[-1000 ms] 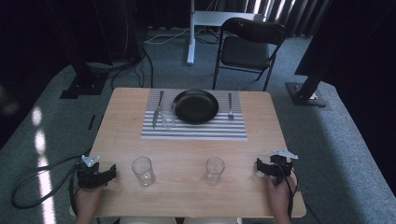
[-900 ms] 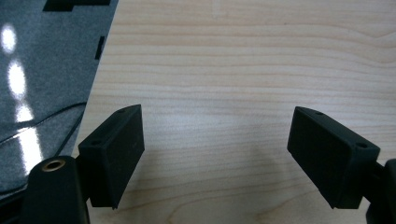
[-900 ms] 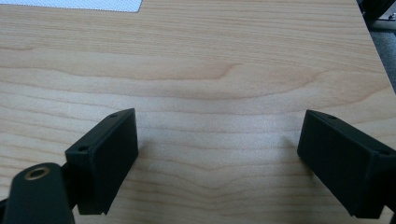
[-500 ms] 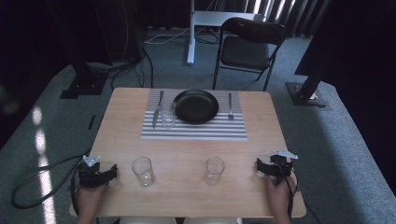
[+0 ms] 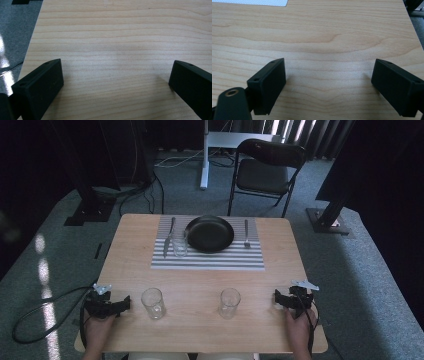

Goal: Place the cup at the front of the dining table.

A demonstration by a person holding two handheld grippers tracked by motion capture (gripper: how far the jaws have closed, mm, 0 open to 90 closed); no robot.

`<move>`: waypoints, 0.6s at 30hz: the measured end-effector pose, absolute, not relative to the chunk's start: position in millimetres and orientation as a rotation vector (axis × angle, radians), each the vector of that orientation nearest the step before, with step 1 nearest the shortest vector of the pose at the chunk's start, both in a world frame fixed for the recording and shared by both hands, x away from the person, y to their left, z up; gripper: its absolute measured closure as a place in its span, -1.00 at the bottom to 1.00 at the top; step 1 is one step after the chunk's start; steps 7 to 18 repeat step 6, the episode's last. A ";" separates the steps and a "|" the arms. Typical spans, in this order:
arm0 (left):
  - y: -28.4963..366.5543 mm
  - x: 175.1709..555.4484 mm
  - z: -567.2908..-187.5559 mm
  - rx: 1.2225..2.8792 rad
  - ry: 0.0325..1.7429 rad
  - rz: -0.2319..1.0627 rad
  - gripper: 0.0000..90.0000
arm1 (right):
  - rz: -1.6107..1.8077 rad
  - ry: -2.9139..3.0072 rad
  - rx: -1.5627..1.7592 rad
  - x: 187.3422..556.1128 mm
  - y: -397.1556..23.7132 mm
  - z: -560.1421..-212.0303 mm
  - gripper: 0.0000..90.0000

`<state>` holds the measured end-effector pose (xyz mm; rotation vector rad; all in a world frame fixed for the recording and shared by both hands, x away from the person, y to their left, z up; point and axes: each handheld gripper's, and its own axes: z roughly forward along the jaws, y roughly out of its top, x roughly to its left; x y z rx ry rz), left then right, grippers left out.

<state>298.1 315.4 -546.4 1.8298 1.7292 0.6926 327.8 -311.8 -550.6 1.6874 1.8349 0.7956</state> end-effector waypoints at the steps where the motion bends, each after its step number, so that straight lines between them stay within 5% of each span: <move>1: 315.6 298.7 -546.4 1.829 1.729 0.692 -1.00 | 0.796 1.835 1.688 327.8 -311.8 -550.6 -0.74; 18: 315.8 300.9 -546.3 1.831 1.728 0.692 -1.00 | 0.796 1.835 1.688 327.8 -311.8 -550.5 -0.74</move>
